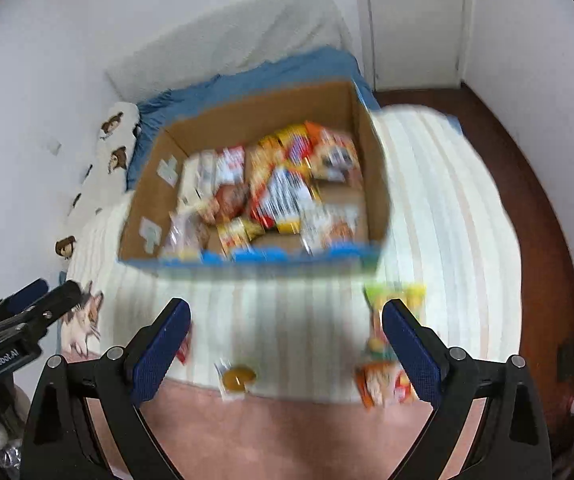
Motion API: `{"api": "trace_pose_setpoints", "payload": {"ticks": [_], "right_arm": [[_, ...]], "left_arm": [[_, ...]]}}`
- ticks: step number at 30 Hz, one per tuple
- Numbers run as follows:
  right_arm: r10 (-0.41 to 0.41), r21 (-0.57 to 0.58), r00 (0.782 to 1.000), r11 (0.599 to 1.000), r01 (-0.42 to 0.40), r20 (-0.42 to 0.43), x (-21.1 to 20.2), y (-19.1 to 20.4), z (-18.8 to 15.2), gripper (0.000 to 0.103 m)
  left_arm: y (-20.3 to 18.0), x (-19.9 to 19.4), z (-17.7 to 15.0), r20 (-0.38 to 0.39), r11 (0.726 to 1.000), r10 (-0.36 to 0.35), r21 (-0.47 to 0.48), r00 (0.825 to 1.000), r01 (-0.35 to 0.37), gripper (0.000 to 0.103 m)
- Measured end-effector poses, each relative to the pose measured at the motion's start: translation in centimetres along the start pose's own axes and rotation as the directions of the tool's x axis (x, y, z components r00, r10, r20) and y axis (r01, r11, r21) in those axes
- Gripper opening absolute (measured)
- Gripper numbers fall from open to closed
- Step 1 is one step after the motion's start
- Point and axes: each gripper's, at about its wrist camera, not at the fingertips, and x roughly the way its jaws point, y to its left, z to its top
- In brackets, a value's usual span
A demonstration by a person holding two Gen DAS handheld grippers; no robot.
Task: Organize snacks
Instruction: 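Grasp the red triangle candy with left tool while right grasps orange panda bag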
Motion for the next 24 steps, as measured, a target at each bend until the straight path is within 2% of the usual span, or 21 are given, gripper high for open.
{"api": "trace_pose_setpoints", "payload": {"ticks": [4,9,11,15,18,24], "right_arm": [[-0.01,0.101,0.996,0.995,0.018,-0.083,2.7,-3.9,-3.3,0.099],[-0.048,0.221,0.987,0.972,0.082,-0.153,6.2,-9.0,-7.3,0.099],[-0.056,0.235,0.986,0.968,0.092,-0.157,7.2,-10.2,-7.8,0.099],[-0.102,0.192,0.98,0.972,0.135,-0.173,9.4,-11.2,-8.2,0.099],[-0.108,0.195,0.97,0.969,0.151,-0.217,11.6,-11.7,-8.2,0.098],[-0.095,0.237,0.975,0.961,0.142,-0.2,12.4,-12.5,-8.6,0.083]], "left_arm": [[2.1,2.8,-3.2,-0.094,0.998,0.026,-0.057,0.995,-0.032,0.094],[3.9,6.9,-6.4,-0.204,0.993,0.067,-0.083,0.977,-0.085,0.094],[3.9,8.0,-7.1,-0.223,0.993,0.077,-0.074,0.972,-0.096,0.094],[3.6,9.8,-7.9,-0.257,0.993,0.089,-0.054,0.962,-0.106,0.094],[3.1,11.1,-8.2,-0.291,0.994,0.093,-0.027,0.952,-0.105,0.094],[3.0,13.0,-7.7,-0.324,0.996,0.067,-0.036,0.944,-0.083,0.094]]}}
